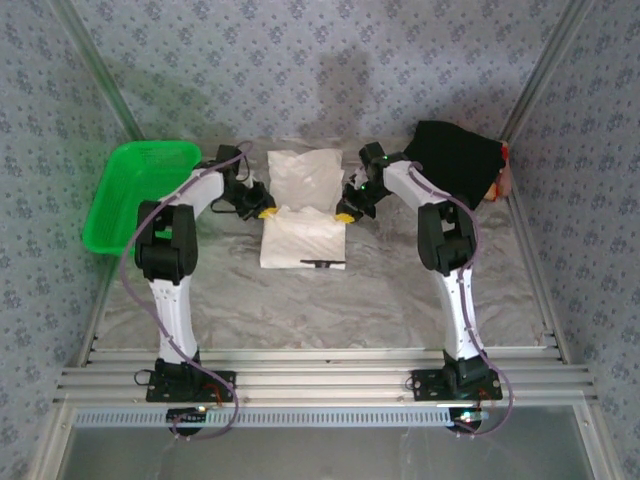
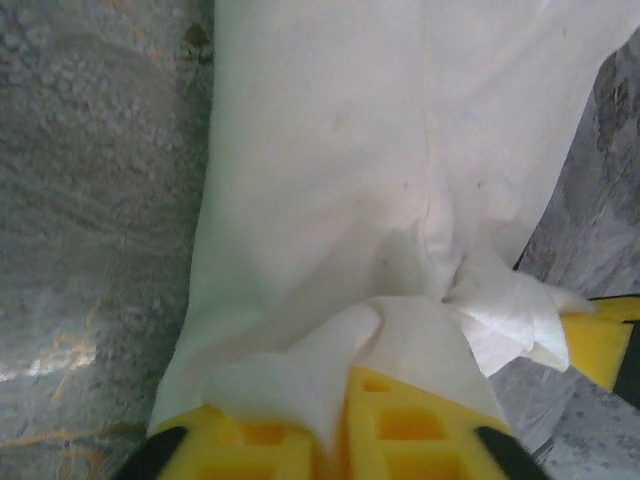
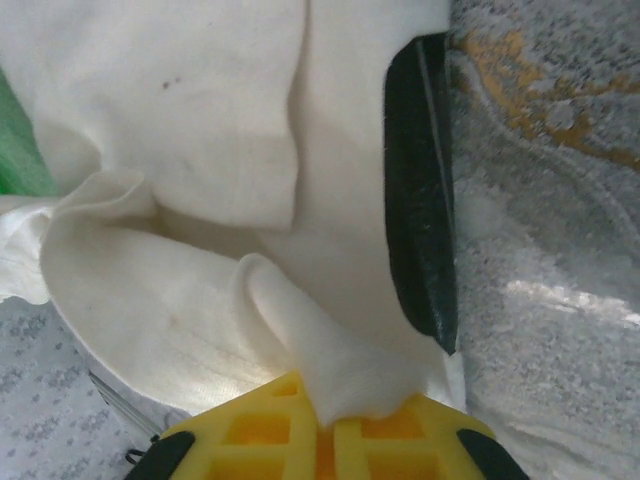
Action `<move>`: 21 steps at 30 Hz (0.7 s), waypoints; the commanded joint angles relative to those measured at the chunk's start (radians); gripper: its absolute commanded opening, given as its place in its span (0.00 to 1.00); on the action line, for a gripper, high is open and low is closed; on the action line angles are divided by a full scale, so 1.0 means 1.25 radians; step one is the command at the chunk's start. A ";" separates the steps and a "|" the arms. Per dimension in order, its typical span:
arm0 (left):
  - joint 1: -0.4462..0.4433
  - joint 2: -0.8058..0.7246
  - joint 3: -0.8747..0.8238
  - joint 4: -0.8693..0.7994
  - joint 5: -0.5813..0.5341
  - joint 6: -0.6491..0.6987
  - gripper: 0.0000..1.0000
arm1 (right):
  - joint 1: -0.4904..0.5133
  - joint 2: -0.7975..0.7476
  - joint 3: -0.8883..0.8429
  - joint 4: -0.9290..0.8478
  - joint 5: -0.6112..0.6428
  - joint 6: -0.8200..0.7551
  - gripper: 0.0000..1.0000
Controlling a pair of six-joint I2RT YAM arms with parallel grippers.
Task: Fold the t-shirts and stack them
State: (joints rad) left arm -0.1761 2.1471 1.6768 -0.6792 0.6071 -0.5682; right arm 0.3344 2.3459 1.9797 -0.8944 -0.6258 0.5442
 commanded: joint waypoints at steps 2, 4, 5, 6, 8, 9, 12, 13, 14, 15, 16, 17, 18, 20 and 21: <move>0.019 0.036 0.101 0.050 0.076 -0.053 0.23 | -0.024 0.035 0.048 0.048 -0.021 0.048 0.22; 0.016 0.053 0.208 0.014 0.066 -0.060 0.29 | -0.042 0.024 0.048 0.141 -0.049 0.131 0.31; 0.017 0.066 0.262 0.006 0.067 -0.069 0.32 | -0.050 0.016 0.048 0.193 -0.056 0.170 0.35; 0.018 0.080 0.311 0.006 0.076 -0.086 0.37 | -0.060 0.007 0.049 0.265 -0.071 0.211 0.41; 0.020 0.109 0.396 -0.026 0.080 -0.111 0.43 | -0.076 -0.003 0.056 0.372 -0.090 0.276 0.48; 0.022 0.123 0.434 -0.031 0.079 -0.126 0.45 | -0.084 -0.006 0.069 0.401 -0.091 0.301 0.49; 0.030 0.142 0.507 -0.034 0.070 -0.161 0.50 | -0.100 -0.024 0.095 0.404 -0.077 0.310 0.50; 0.033 0.138 0.518 -0.036 0.065 -0.166 0.52 | -0.103 -0.039 0.089 0.396 -0.074 0.302 0.50; 0.037 0.130 0.523 -0.035 0.064 -0.165 0.53 | -0.105 -0.054 0.078 0.389 -0.073 0.292 0.50; 0.041 0.119 0.525 -0.043 0.063 -0.157 0.55 | -0.106 -0.075 0.053 0.379 -0.071 0.276 0.50; 0.045 0.104 0.519 -0.058 0.055 -0.140 0.57 | -0.106 -0.102 0.024 0.375 -0.069 0.261 0.50; 0.046 0.087 0.510 -0.074 0.047 -0.124 0.58 | -0.105 -0.127 -0.015 0.376 -0.067 0.248 0.50; 0.047 0.063 0.488 -0.088 0.042 -0.101 0.59 | -0.102 -0.156 -0.062 0.378 -0.064 0.237 0.50; 0.047 0.000 0.406 -0.093 0.035 -0.065 0.61 | -0.094 -0.218 -0.152 0.366 -0.059 0.206 0.50; 0.048 -0.049 0.327 -0.070 0.036 -0.057 0.61 | -0.086 -0.253 -0.199 0.353 -0.050 0.186 0.50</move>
State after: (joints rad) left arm -0.1219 2.2280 2.2002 -0.7155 0.6571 -0.7021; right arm 0.2012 2.1296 1.8297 -0.4187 -0.6949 0.8433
